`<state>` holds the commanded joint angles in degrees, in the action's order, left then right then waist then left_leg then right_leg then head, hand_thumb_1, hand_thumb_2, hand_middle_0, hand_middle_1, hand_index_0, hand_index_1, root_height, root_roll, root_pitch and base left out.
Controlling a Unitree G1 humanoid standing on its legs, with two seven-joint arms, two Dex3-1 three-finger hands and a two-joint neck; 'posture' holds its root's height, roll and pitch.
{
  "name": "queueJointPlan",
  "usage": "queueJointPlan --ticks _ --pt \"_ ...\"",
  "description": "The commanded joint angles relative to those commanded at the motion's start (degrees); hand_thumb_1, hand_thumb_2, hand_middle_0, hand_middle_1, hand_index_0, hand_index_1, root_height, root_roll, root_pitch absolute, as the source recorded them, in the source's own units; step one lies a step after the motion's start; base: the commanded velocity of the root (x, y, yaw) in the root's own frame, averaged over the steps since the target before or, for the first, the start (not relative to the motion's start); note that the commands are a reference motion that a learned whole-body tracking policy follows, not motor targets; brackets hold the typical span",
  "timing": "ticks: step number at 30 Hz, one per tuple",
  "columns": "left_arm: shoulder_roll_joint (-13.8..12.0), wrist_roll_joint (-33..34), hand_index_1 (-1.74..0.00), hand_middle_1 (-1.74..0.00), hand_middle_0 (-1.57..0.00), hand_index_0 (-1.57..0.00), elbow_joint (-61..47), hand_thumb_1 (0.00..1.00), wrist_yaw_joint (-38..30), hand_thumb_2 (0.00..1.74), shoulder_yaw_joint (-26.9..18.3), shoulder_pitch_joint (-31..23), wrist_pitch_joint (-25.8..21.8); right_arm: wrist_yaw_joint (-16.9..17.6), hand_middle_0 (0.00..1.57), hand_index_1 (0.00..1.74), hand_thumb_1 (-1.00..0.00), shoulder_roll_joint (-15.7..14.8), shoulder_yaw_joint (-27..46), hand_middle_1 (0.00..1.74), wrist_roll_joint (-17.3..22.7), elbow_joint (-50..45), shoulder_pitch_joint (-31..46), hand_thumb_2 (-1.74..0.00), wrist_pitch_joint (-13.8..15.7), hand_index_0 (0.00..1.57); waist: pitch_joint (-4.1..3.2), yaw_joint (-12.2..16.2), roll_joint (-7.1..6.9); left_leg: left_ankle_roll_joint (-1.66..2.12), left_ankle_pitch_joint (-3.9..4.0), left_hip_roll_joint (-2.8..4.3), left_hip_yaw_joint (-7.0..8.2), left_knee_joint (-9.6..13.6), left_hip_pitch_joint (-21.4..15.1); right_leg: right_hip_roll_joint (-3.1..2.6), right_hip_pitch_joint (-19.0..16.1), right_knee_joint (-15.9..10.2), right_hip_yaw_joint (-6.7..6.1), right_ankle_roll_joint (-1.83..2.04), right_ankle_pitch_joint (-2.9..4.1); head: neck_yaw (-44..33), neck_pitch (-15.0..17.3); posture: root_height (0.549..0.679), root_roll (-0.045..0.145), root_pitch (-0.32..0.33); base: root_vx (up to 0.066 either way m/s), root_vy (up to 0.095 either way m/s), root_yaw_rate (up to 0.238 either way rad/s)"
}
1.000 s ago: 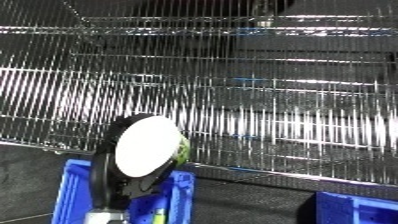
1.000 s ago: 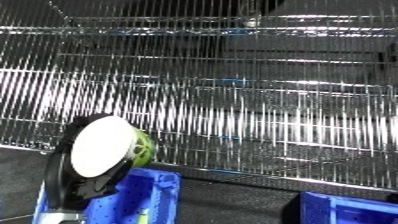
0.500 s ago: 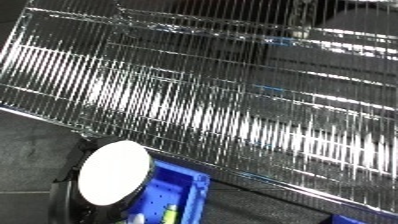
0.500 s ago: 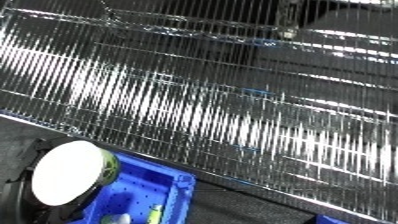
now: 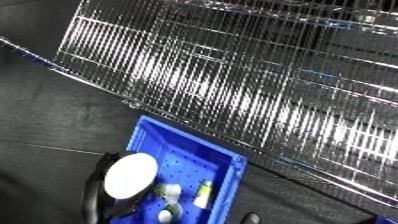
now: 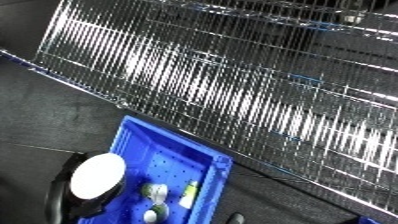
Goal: Pick up the object and place it into the box
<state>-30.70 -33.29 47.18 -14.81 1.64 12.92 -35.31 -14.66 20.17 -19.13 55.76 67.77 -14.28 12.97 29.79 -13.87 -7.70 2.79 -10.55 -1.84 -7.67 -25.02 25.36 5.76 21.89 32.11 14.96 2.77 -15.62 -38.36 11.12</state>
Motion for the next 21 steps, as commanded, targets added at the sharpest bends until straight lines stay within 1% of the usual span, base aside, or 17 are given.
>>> queueJointPlan --ticks 2,5,13,17,21 --pt "-0.1 -1.2 -0.96 -0.96 -0.86 -0.86 2.8 0.55 1.1 0.96 -0.1 1.0 0.6 -0.7 0.0 0.0 0.0 0.1 -0.3 0.0 -0.1 0.4 -0.2 0.0 0.0 0.0 0.0 0.4 -0.45 0.14 0.42 0.25 0.12 1.0 -0.4 -0.23 -0.3 -1.2 -0.21 0.19 0.42 -0.7 0.4 0.658 0.031 0.116 -0.012 0.003 -0.041" --pt "-0.5 -2.2 -0.7 -0.7 -0.63 -0.63 6.3 0.4 2.5 0.7 -0.1 2.4 1.2 -1.3 0.0 0.0 0.0 0.2 -0.5 0.0 -0.3 0.5 -0.3 0.0 -0.1 0.0 0.0 1.0 -0.97 0.3 0.78 0.59 0.32 2.0 -1.0 -0.47 -0.8 -2.4 -0.38 0.37 0.78 -1.8 0.3 0.659 0.029 0.119 -0.018 0.011 -0.052" --pt "-1.1 -3.1 0.0 0.0 0.0 0.0 12.4 0.0 5.7 0.0 0.0 4.4 2.3 -2.5 0.0 0.0 0.0 0.2 -0.8 0.0 -0.9 0.8 -0.6 0.0 -0.5 0.0 0.0 2.0 -1.76 0.54 1.04 1.14 0.78 3.2 -1.8 -0.64 -1.8 -4.8 -0.69 0.88 1.68 -3.1 0.9 0.662 0.027 0.12 -0.003 0.006 -0.05" --pt "-1.4 -2.2 0.0 0.0 0.0 0.0 13.9 0.0 6.3 0.0 0.3 4.6 2.7 -2.6 0.0 0.0 0.0 0.2 -0.9 0.0 -1.1 0.6 -0.7 0.0 -0.6 0.0 0.0 2.3 -1.83 0.48 0.89 1.21 0.98 3.2 -1.9 -0.64 -2.0 -5.4 -0.86 1.06 1.98 -3.1 0.6 0.662 0.025 0.121 -0.003 0.011 -0.049" --pt "-1.6 -1.1 0.0 0.0 0.0 0.0 15.0 0.0 6.6 0.0 0.6 4.8 3.0 -2.6 0.0 0.0 0.0 0.2 -0.8 0.0 -1.3 0.4 -0.7 0.0 -0.8 0.0 0.0 2.6 -1.73 0.34 0.58 1.14 1.22 2.9 -2.0 -0.65 -2.1 -5.5 -1.12 1.15 2.04 -3.0 0.3 0.662 0.024 0.121 -0.008 0.013 -0.049"
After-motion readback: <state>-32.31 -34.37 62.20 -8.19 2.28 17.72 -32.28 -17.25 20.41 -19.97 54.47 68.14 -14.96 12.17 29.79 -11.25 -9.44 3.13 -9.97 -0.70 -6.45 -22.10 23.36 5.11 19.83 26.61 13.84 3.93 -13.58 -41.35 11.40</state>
